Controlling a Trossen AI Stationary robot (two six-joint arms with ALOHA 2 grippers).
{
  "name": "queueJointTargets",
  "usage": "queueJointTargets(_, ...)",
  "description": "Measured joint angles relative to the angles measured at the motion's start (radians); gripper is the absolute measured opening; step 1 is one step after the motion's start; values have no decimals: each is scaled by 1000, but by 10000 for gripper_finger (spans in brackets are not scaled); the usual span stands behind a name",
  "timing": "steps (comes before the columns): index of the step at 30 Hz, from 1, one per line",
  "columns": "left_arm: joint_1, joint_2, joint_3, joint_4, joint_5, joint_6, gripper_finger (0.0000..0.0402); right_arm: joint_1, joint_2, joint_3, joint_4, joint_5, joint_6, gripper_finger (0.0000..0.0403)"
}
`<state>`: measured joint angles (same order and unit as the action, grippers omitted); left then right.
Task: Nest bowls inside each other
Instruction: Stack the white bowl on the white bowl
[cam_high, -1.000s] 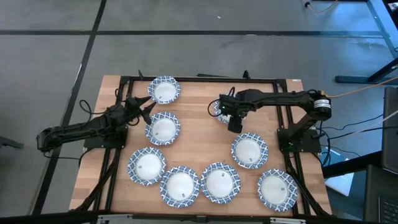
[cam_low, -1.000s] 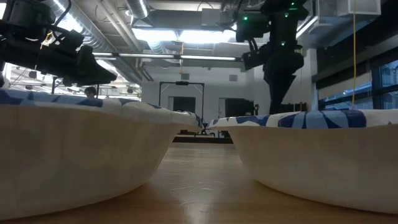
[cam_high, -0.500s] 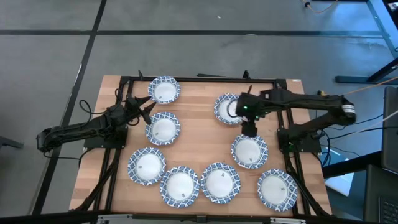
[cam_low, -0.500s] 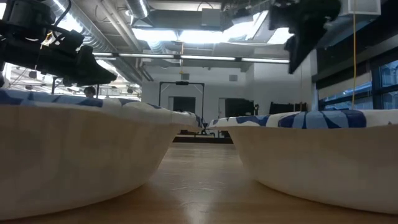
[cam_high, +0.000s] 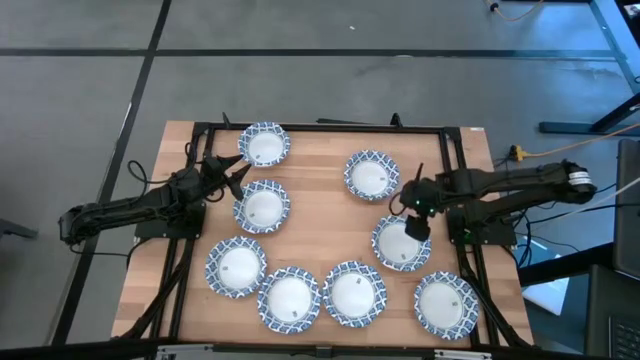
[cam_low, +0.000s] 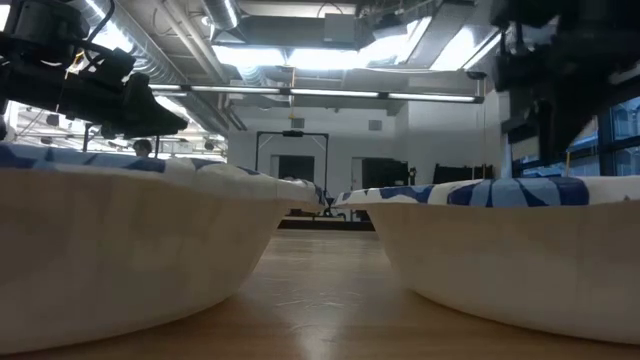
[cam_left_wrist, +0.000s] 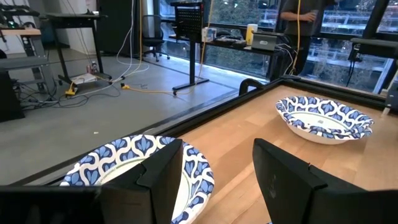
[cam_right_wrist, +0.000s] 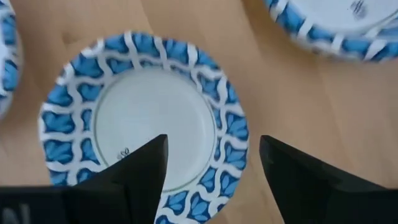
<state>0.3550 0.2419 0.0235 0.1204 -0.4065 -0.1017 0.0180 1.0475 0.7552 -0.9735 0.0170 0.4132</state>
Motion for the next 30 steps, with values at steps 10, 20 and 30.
queueJointTargets(10,0,0,0,0,0,0,190,14,0,-113,48,39,204,255)
queueJointTargets(20,0,0,0,0,0,-3,190,14,0,-194,68,42,356,247)
queueJointTargets(30,0,0,0,0,0,-4,190,14,6,-206,95,14,362,169)
